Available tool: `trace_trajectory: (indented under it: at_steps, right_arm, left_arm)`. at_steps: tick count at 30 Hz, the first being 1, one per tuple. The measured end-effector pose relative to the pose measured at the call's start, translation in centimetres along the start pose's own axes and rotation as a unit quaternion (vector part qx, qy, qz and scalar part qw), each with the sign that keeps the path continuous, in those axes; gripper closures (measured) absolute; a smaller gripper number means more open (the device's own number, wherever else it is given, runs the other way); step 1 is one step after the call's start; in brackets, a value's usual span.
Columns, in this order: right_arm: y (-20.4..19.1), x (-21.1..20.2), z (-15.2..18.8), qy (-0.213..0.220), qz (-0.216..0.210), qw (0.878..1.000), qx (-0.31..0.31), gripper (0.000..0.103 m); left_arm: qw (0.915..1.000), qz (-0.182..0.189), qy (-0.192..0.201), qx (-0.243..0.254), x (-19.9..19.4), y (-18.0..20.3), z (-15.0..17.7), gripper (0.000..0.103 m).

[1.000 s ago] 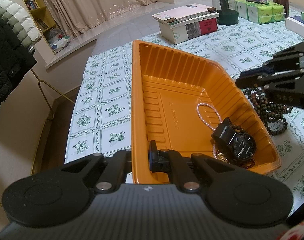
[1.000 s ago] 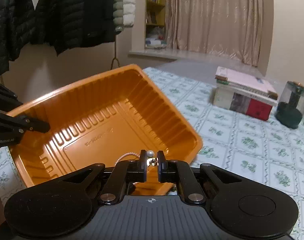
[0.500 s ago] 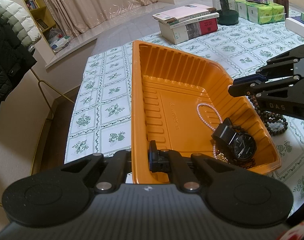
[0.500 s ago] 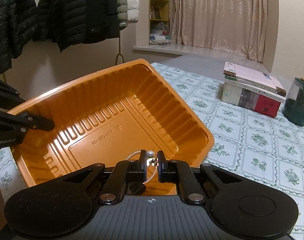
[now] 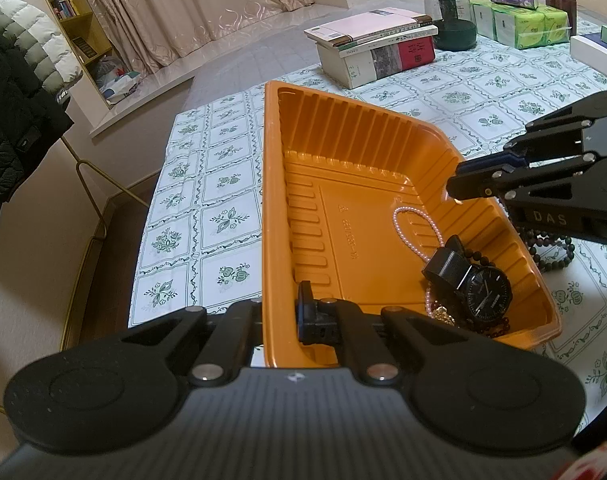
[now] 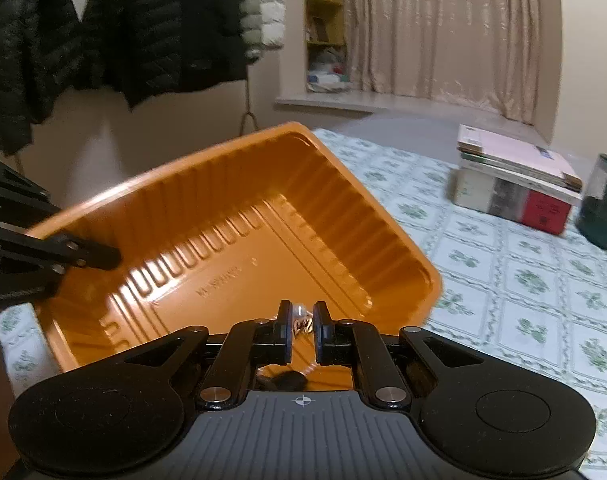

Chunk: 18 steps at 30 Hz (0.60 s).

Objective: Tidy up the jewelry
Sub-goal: 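Lower the pearl earring into the tray and open the right gripper, then grasp the small gold earring with the right gripper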

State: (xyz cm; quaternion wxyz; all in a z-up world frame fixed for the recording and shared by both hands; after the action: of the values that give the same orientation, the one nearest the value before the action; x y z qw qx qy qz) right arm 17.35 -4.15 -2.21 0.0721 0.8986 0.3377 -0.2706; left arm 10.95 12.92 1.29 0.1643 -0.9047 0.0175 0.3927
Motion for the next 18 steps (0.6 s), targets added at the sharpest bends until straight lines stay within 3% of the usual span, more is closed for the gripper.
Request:
trace_trajectory:
  at_steps: [2,3,10,18]
  right_arm:
    - [0.0,-0.1,0.0,0.003,0.001,1.0,0.001,0.064]
    - [0.2,-0.3,0.0,0.008,0.003,1.0,0.006,0.04]
    - [2.5,-2.4,1.4,0.016,0.028,0.998,0.045,0.038]
    - [7.5,-6.0,6.0,-0.005,0.104,0.99,0.096,0.038]
  left_arm:
    - [1.0,0.0,0.0,-0.001,0.0,0.0,0.0,0.1]
    - [1.0,0.001,0.0,-0.001,0.0,0.0,0.0,0.1]
    - [1.0,0.0,0.001,-0.001,0.1,0.0,0.0,0.1]
    - [1.0,0.0,0.002,0.001,-0.1,0.0,-0.1,0.1]
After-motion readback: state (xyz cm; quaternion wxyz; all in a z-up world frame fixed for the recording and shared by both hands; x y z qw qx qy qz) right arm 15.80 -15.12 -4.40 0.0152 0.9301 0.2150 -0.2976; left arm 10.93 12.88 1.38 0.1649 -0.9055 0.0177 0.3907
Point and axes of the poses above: each gripper's, at about its wrist camera, not at the fingertips, and x roughly the way its jaws point, y to its right, z to its underside, the point moved 1 cm from there along x, roughly the way its jaws point, and after that the axes turned 4 degrees about z, right-handed, at the moved point
